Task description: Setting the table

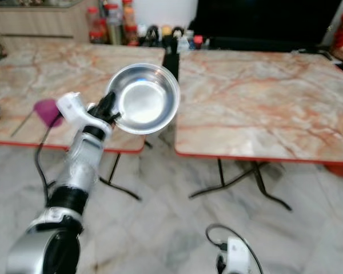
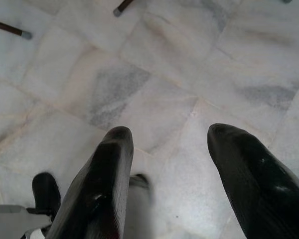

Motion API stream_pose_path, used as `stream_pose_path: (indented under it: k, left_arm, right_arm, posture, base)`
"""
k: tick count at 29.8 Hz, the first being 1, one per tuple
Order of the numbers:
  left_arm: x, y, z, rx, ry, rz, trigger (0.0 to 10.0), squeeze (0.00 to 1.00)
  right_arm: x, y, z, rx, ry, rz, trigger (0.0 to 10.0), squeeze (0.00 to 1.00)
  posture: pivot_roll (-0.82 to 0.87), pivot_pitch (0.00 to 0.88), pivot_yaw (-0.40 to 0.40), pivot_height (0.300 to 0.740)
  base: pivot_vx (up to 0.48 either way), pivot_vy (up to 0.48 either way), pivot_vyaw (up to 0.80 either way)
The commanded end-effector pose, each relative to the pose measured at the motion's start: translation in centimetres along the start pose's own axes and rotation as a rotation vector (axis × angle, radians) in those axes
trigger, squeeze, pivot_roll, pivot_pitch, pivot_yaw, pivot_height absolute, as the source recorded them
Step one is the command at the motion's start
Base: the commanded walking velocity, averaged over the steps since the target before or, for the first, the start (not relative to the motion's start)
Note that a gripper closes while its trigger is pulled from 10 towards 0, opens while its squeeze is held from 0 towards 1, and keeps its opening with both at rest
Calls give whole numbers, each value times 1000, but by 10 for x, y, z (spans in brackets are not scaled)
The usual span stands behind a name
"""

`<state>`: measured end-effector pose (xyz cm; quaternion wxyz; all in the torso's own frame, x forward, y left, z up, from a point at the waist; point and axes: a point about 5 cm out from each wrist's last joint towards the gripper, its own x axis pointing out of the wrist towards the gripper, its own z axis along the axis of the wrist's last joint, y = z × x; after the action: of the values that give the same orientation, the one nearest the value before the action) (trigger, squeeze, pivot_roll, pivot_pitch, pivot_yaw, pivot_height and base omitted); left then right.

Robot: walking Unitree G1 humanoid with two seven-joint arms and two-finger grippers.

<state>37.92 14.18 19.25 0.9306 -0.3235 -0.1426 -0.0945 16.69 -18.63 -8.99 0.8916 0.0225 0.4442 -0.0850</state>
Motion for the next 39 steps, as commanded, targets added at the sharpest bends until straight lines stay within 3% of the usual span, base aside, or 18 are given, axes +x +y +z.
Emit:
stream_pose_path:
  k: [1,8,10,20,39]
  left_arm:
    - [1,-12,-5,-22,11,-33,10000,0]
    - [1,-13,-7,-19,21,-38,10000,0]
    - [-3,-12,-19,22,82,-27,10000,0]
    - [-7,-9,-20,1,80,-16,10000,0]
    - [-6,-14,-21,1,85,-39,10000,0]
  right_arm:
    - [0,-9,2,7,-4,-23,10000,0]
    - [0,-9,1,9,-2,-24,10000,0]
    - [0,-8,0,12,2,-24,10000,0]
    - [0,-9,0,13,-3,-22,10000,0]
    - [0,-12,1,8,-3,-29,10000,0]
  posture:
    - [-12,0,4,736]
    - [-13,0,5,736]
    - [-13,0,6,736]
    - [-13,0,1,736]
    - [-19,0,-4,736]
  base:
    - [240,-386,0]
    - [171,-351,0]
    - [0,0,0]
    - [0,0,0]
    - [317,0,0]
